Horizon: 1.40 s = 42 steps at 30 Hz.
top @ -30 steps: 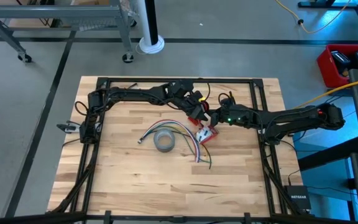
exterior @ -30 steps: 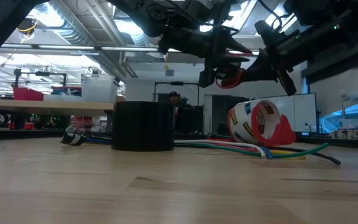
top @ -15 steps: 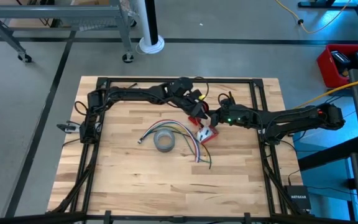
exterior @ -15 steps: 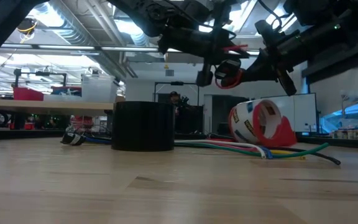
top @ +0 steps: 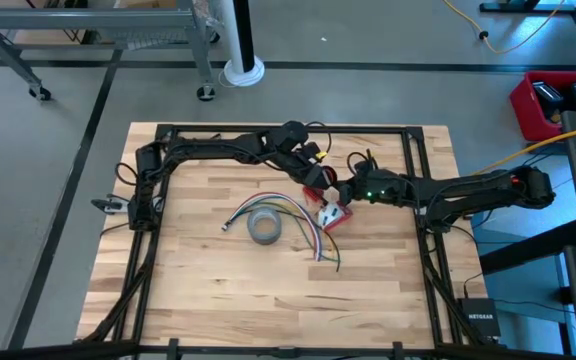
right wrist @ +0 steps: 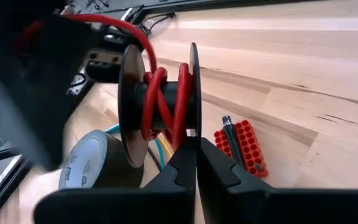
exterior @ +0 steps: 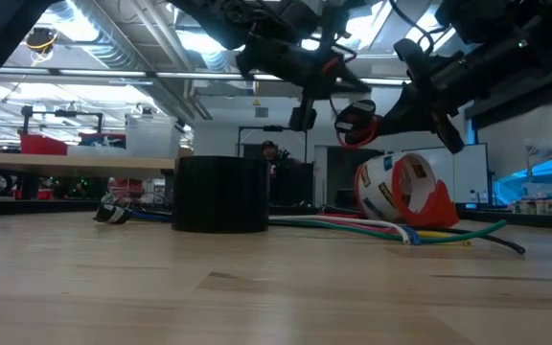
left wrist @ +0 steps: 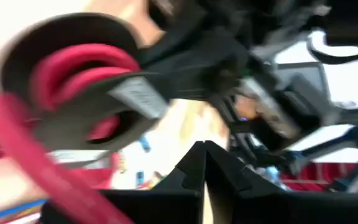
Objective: Coil cords
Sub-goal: Coil the red wire on the black spool
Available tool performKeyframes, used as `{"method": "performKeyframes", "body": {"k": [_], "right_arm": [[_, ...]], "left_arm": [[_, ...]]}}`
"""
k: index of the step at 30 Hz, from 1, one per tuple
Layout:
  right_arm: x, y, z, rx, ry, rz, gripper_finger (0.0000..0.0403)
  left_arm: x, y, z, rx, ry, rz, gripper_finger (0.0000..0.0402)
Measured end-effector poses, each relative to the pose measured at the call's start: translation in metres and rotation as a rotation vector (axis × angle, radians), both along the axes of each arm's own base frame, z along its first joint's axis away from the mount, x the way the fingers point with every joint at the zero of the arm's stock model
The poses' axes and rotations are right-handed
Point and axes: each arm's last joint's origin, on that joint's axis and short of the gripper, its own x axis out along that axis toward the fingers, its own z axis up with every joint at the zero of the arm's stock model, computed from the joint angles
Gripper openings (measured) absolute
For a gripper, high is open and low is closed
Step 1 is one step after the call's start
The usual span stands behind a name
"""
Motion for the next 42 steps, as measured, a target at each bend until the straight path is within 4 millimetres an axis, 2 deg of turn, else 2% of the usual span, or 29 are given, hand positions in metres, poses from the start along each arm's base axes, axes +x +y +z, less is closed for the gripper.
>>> {"method": "performKeyframes", "body": {"k": [5,10,15,21,27,32,37,42], "right_arm": [[0.001,0.000,0.002,0.000,-0.022,0.000,0.0003],[0.001,0.000,0.002,-0.001,-0.029,-0.001,0.0003],[0.002,0.000,0.004,-0.003,-0.042,-0.002,0.0003],[0.001,0.000,0.006,-0.004,-0.058,-0.002,0.0003],[-0.004,0.000,0.014,-0.012,-0.096,-0.001,0.0003],[-0.014,0.002,0.021,-0.016,-0.101,0.000,0.0003],[-0.025,0.003,0.026,-0.018,-0.089,-0.009,0.0003],[-0.036,0.004,0.030,-0.016,-0.076,-0.010,0.0003]], "left_arm": [[-0.003,0.000,-0.006,0.066,0.064,0.028,0.0000],[-0.002,-0.002,-0.006,0.109,0.047,0.005,0.0000],[-0.003,-0.005,-0.005,0.102,0.001,-0.111,0.0009],[-0.004,-0.007,-0.005,0.123,-0.048,-0.208,0.0050],[-0.004,-0.006,-0.005,0.078,-0.022,-0.185,0.0098],[-0.010,0.001,-0.010,0.055,0.041,-0.168,0.0079],[-0.010,0.001,-0.011,0.104,0.039,-0.160,0.0049],[-0.010,-0.002,-0.011,0.130,0.033,-0.183,0.0036]]}}
